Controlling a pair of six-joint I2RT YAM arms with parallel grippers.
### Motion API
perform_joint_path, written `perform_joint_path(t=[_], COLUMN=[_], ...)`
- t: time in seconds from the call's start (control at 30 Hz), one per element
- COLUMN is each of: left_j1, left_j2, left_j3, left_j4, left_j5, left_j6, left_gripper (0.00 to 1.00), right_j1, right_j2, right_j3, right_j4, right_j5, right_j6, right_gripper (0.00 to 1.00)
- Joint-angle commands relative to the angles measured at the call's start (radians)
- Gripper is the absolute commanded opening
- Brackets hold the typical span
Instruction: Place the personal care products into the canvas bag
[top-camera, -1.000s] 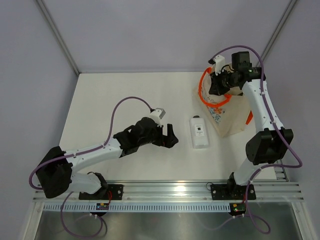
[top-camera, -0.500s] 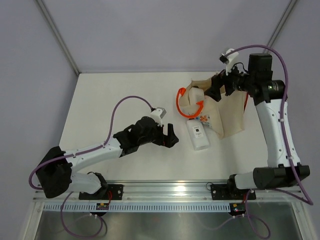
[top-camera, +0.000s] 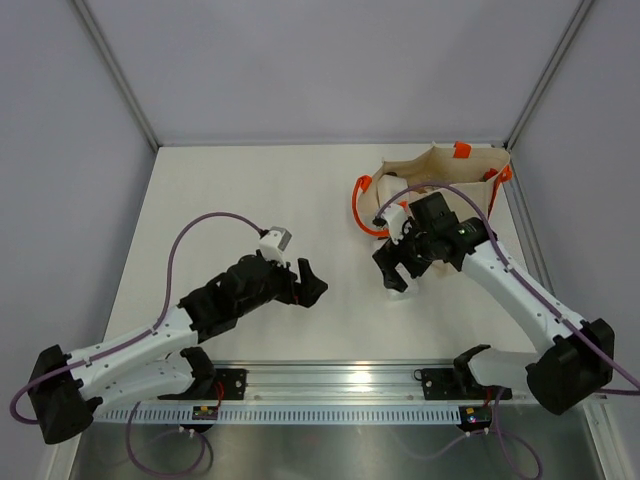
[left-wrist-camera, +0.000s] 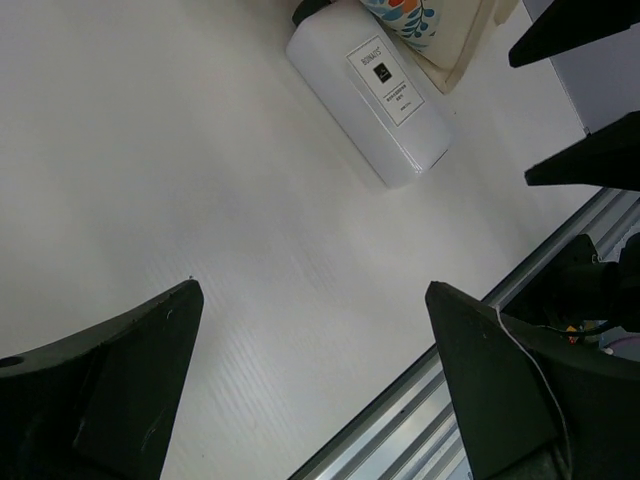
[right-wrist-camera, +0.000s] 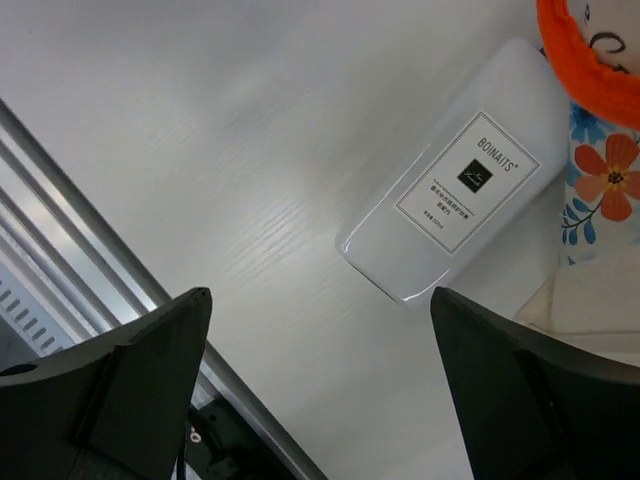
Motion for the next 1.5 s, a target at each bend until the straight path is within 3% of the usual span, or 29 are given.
perform_joint_path(t=[0.0, 0.23, 0.43, 0.93, 1.17, 1.47], left_j1=[-0.003, -0.003, -0.003, -0.003, -0.003, -0.003], left_j2=[-0.072, -0.081, -0.072, -0.044, -0.029, -0.009], left_j3=[-0.057, -0.097, -0.101, -0.121, -0.11, -0.086], left_j4=[-0.005, 0.017, 0.029, 0.054, 0.064, 0.064], left_j5=[-0.065, -0.065, -0.052, -0.045, -0.046, -0.034], left_j6=[-0.046, -0.067, -0.064, -0.041, -0.029, -0.026], left_gripper=[0.99, 0.99, 0.99, 0.99, 0.99, 0.99], right_j1=[0.039, 0.176, 0.177, 0.145, 0.13, 0.125], right_j2=[0.056, 0.22, 0.36, 0.504, 0.421, 0.391], right_j3=[-0.027, -0.042, -0.007, 0.018, 0.004, -0.033], right_j4=[0.107, 0.213, 0.228, 0.185, 0.173, 0.179], right_j5=[0.243, 0.603, 0.624, 0.536, 0.645, 0.601], right_j6=[0.173, 0.35, 0.377, 0.31, 0.296, 0.255], right_gripper=[1.0, 1.0, 0.99, 1.0, 1.0, 1.0])
